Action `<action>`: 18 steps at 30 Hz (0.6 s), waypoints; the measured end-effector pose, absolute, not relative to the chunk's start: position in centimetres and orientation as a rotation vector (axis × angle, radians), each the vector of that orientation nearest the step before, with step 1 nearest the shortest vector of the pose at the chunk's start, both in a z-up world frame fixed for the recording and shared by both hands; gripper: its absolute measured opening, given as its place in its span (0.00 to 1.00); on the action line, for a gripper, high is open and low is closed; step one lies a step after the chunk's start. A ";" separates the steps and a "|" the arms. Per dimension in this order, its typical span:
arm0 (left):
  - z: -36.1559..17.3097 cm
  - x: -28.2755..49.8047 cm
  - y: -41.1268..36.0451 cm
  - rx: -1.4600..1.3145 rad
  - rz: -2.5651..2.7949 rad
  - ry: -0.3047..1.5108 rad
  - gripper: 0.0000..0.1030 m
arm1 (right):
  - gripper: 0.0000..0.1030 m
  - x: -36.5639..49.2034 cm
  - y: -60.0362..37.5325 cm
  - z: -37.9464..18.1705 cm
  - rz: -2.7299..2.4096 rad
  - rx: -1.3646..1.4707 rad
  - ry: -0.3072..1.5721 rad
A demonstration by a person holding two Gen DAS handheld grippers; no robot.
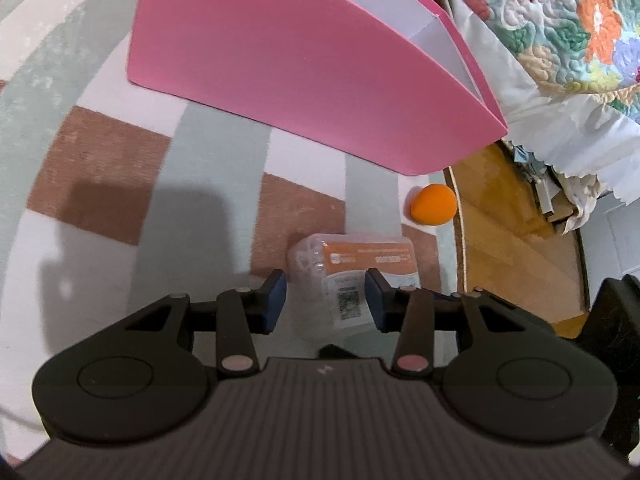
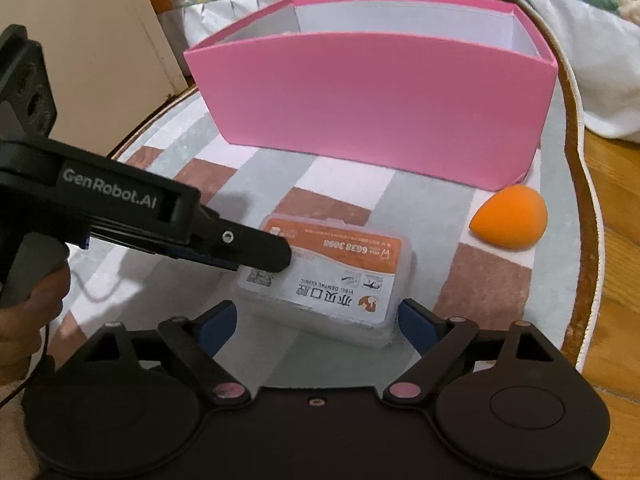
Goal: Organize objects
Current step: 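Lower the left tool onto the orange-labeled clear box and close it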
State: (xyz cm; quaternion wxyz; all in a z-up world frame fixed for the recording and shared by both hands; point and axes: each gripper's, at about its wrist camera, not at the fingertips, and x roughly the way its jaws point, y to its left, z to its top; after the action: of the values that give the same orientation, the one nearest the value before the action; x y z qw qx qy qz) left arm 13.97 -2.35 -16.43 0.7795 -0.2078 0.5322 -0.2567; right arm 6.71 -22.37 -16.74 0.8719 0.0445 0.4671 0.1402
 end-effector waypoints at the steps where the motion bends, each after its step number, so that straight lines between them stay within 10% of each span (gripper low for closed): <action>1: -16.5 13.9 -2.6 -0.452 -0.555 1.152 0.40 | 0.90 6.7 -22.3 -16.9 0.289 0.093 0.961; 18: -15.1 10.2 -4.9 -0.367 -0.536 1.094 0.38 | 0.94 5.3 -22.2 -16.9 0.268 0.065 1.003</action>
State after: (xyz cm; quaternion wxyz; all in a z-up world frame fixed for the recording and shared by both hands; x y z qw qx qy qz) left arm 10.18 -4.92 -15.15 0.8042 -0.1715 0.5110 -0.2503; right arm 5.28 -22.19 -16.92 0.8677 0.0310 0.4792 0.1282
